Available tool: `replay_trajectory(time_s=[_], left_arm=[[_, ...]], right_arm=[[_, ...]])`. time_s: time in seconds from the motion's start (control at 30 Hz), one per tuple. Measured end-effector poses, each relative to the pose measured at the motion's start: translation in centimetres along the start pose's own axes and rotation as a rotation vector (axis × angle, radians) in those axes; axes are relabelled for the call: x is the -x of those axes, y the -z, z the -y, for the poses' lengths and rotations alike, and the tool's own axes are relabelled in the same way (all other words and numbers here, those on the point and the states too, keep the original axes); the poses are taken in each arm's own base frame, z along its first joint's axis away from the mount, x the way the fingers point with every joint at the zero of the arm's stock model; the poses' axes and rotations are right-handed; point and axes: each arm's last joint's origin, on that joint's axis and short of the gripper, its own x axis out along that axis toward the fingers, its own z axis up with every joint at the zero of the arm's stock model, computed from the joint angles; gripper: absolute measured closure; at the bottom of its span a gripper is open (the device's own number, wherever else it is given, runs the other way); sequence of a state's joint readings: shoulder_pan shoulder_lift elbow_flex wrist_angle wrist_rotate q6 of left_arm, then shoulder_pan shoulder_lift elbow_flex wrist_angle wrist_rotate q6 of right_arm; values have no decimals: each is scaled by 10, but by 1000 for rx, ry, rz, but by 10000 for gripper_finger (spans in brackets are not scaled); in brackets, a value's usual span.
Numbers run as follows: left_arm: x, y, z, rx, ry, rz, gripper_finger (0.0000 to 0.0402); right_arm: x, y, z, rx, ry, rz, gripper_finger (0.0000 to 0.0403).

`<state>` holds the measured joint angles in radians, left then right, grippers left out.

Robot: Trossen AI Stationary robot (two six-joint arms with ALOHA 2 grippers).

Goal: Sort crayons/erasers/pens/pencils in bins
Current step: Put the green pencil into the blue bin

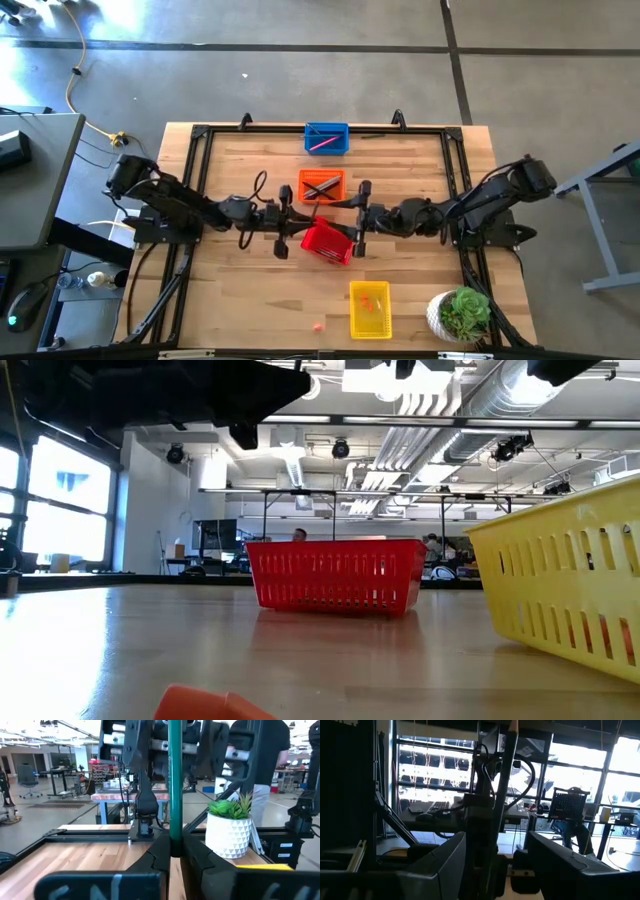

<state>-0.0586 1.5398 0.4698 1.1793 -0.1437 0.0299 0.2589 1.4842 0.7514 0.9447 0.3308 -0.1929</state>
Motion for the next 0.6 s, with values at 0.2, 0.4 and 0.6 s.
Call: replay_trajectory(time_s=[0.2,0.4,0.6], left_arm=[[-20,11,6,-4,18,-33,395],[-36,19,9,-5,32,-47,394],[-35,15,9,-4,37,-34,394]], right_arm=[[-9,-6,4,-35,-30,21,199],[-9,-6,4,-57,-46,25,199],[-9,-5,4,-50,-45,7,222]])
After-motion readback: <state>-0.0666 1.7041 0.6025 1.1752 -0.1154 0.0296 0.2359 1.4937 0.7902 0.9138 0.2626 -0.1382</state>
